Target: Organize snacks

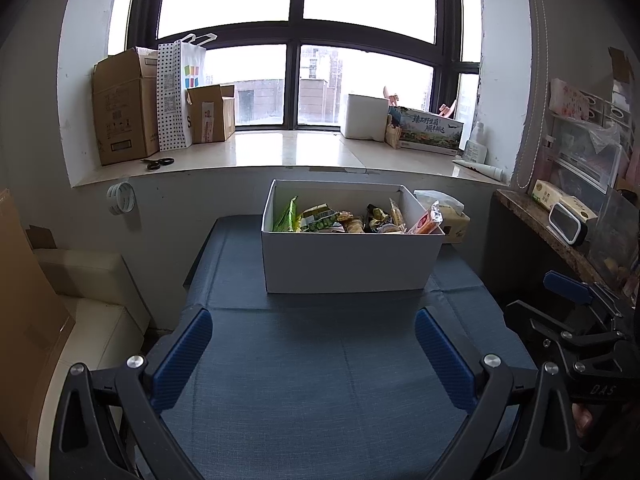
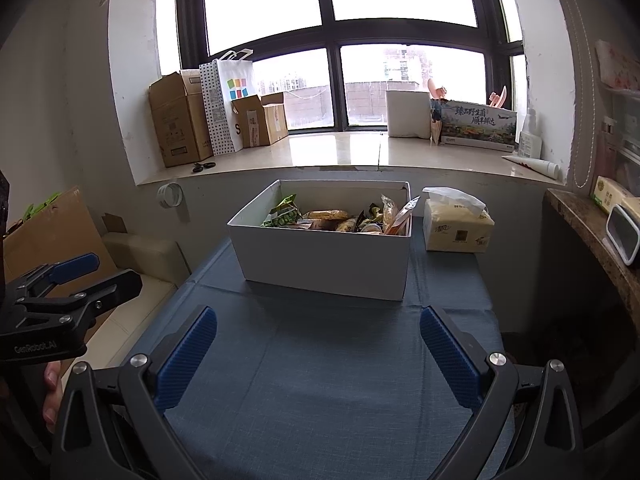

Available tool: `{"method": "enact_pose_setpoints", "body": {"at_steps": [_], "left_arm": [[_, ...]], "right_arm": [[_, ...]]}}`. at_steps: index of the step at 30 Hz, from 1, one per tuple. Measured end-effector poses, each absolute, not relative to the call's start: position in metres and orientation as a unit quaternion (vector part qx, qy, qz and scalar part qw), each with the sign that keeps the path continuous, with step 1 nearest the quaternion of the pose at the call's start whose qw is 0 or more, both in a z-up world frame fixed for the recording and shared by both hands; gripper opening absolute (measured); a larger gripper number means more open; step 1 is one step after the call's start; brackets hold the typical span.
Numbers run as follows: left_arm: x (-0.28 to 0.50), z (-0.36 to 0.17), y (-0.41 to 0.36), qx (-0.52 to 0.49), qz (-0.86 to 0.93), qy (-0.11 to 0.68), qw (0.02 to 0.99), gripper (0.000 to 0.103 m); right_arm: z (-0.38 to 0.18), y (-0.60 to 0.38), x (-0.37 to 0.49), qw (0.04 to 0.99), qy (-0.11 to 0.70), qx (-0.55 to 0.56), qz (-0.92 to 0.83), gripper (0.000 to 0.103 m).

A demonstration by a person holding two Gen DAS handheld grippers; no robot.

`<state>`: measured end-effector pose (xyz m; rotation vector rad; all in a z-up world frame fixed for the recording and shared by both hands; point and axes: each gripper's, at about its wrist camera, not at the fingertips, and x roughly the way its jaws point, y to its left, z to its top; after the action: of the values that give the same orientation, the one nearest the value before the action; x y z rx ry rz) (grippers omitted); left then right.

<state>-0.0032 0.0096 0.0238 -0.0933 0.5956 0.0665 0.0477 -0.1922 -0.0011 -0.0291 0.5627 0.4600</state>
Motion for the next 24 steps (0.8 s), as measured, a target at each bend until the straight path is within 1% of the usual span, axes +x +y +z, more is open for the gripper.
{"method": "enact_pose_setpoints", "body": {"at_steps": [24], "left_arm": [[-0.0043, 0.0236, 0.0080, -0.044, 0.034, 0.292, 0.955, 0.103]], "right_arm": [[-0.0005, -0.1925, 0.0471, 0.935, 0.275, -0.016, 0.224, 0.103]]}}
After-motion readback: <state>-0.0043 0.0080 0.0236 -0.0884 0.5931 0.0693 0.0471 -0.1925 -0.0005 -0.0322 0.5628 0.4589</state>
